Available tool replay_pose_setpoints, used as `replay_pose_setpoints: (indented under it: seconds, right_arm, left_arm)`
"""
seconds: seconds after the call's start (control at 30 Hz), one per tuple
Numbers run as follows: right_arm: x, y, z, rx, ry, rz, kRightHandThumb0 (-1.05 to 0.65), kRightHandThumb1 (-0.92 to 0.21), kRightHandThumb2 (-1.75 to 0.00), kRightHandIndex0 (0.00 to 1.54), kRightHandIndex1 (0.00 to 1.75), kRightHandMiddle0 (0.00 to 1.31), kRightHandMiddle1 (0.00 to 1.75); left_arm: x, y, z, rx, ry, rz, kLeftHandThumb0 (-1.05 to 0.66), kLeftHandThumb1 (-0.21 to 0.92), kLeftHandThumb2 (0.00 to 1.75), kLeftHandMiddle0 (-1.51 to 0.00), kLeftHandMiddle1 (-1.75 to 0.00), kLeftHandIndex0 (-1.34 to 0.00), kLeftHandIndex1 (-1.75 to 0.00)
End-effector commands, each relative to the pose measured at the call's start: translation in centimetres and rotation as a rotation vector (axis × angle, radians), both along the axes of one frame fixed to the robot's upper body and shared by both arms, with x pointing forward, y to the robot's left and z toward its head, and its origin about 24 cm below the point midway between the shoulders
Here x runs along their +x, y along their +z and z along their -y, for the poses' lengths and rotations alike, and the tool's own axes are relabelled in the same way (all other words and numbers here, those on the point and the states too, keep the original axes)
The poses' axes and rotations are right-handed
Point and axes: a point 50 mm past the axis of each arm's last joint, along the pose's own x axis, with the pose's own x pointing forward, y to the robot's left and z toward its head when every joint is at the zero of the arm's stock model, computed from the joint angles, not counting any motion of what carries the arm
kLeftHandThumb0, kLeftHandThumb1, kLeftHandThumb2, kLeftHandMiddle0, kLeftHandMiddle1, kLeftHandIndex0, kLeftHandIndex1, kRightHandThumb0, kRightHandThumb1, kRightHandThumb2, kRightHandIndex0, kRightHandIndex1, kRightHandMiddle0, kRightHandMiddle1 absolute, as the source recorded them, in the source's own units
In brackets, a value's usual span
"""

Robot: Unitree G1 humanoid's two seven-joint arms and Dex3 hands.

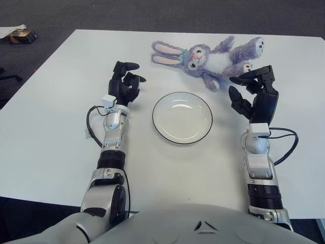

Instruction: Put the doll into the plate.

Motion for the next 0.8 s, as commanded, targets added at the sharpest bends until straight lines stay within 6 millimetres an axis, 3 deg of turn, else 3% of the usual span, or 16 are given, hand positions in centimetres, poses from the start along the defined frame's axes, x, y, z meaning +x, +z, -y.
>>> replay_pose_setpoints:
  seconds: [0.0,0.17,0.43,0.47,0.57,0.67,0.77]
  right_arm:
    - [0.2,0.9,0.6,-0.056,-0.031,0.053,-0.35,-0.92,-0.38,0.88,0.47,0.34,1.58]
    - [0.7,2.1,0.9,-0.092,-0.039,0.086,-0.35,-0.92,-0.38,0.87,0.47,0.35,1.57]
    - [1.3,2.5,1.1,-0.116,-0.046,0.088,-0.35,-0.92,-0.37,0.87,0.47,0.35,1.57]
    - [1.5,2.6,1.2,-0.134,-0.051,0.089,-0.28,-0.92,-0.34,0.82,0.62,0.35,1.55]
    - [1.8,2.8,1.2,-0.160,-0.058,0.091,-0.09,-0.92,-0.28,0.67,1.03,0.32,1.52]
    - [2.0,2.9,1.1,-0.199,-0.070,0.093,-0.03,-0.92,-0.27,0.62,1.17,0.31,1.51]
    - [2.1,3.1,1.2,-0.250,-0.097,0.093,-0.01,-0.92,-0.27,0.59,1.23,0.30,1.51]
  left_arm:
    - [-0.1,-0.8,0.4,0.054,0.009,-0.003,-0.01,0.92,0.26,-0.54,-1.40,-0.37,-1.37]
    - [0.5,0.0,0.7,0.189,0.068,0.064,-0.01,0.92,0.32,-0.38,-1.37,-0.39,-1.53]
    - [0.9,0.4,0.9,0.224,0.088,0.096,-0.01,0.92,0.36,-0.29,-1.40,-0.40,-1.57]
    - [1.0,0.7,1.0,0.240,0.086,0.112,-0.13,0.92,0.36,-0.33,-1.09,-0.38,-1.57]
    - [1.2,1.2,1.0,0.270,0.086,0.140,-0.28,0.92,0.37,-0.50,-0.50,-0.35,-1.58]
    - [1.4,1.6,0.9,0.317,0.089,0.171,-0.33,0.92,0.37,-0.57,-0.26,-0.35,-1.58]
    - [1.5,1.9,0.8,0.367,0.092,0.201,-0.34,0.92,0.36,-0.60,-0.15,-0.36,-1.57]
